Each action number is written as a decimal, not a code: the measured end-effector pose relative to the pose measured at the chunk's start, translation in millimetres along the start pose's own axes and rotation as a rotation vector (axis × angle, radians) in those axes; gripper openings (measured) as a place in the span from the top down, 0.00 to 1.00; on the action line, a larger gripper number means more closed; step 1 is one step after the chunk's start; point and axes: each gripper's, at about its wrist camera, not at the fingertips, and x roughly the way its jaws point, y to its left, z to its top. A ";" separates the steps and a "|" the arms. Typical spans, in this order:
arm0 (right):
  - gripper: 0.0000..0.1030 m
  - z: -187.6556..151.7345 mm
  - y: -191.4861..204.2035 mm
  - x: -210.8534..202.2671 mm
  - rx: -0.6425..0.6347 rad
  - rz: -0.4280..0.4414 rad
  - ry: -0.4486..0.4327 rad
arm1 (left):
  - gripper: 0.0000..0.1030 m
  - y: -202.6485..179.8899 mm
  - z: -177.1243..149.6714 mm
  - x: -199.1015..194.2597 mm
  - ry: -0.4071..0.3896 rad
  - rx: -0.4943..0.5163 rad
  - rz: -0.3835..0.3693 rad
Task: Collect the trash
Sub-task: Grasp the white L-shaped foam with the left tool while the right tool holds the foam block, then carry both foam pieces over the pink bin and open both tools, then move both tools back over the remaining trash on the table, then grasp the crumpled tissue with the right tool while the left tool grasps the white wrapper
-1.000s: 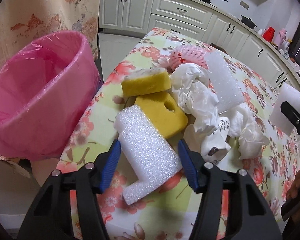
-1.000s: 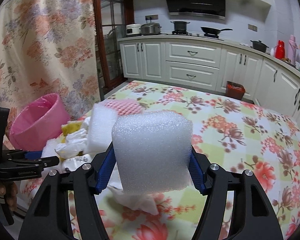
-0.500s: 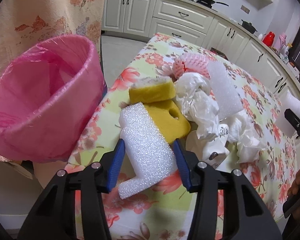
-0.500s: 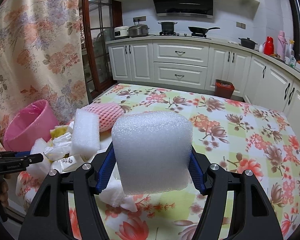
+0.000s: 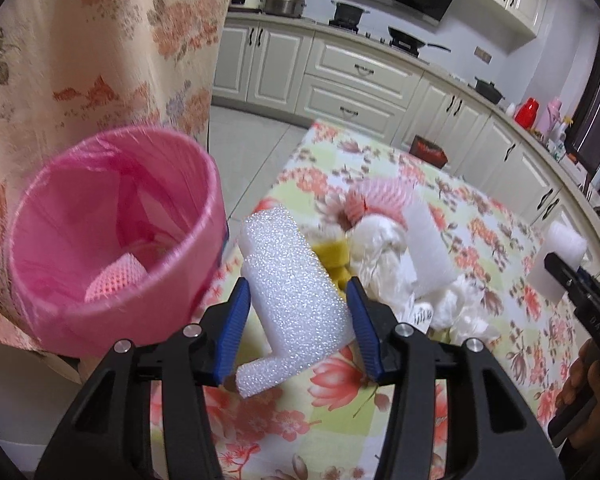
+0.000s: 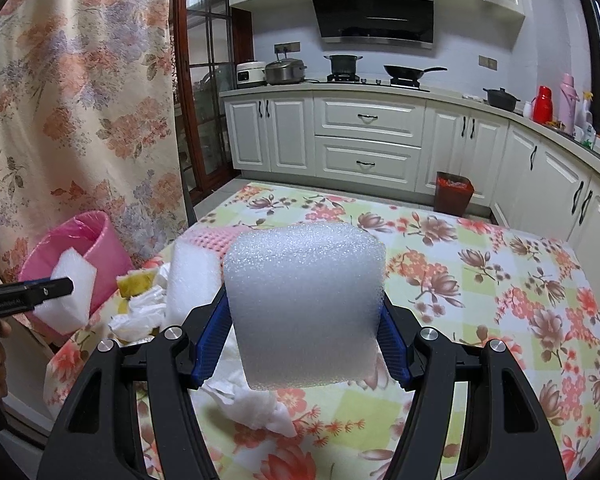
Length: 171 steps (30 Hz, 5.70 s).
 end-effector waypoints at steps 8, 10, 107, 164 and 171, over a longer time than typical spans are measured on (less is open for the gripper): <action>0.39 17.3 19.3 -2.8 -0.028 0.021 -0.024 | 0.53 19.1 23.5 -26.1 -0.086 -0.023 0.005; 0.39 22.1 25.7 -2.2 -0.033 0.029 -0.029 | 0.53 24.6 28.7 -31.1 -0.102 -0.028 0.009; 0.25 57.4 184.1 47.0 -0.193 0.210 0.003 | 0.28 119.6 53.4 -67.8 -0.217 -0.143 0.064; 0.37 -76.4 26.0 62.6 -0.011 0.050 0.268 | 0.28 -62.6 -22.3 16.3 0.008 0.109 -0.104; 0.55 -79.1 24.2 62.9 -0.003 0.081 0.276 | 0.28 -70.0 -28.4 23.6 0.028 0.118 -0.108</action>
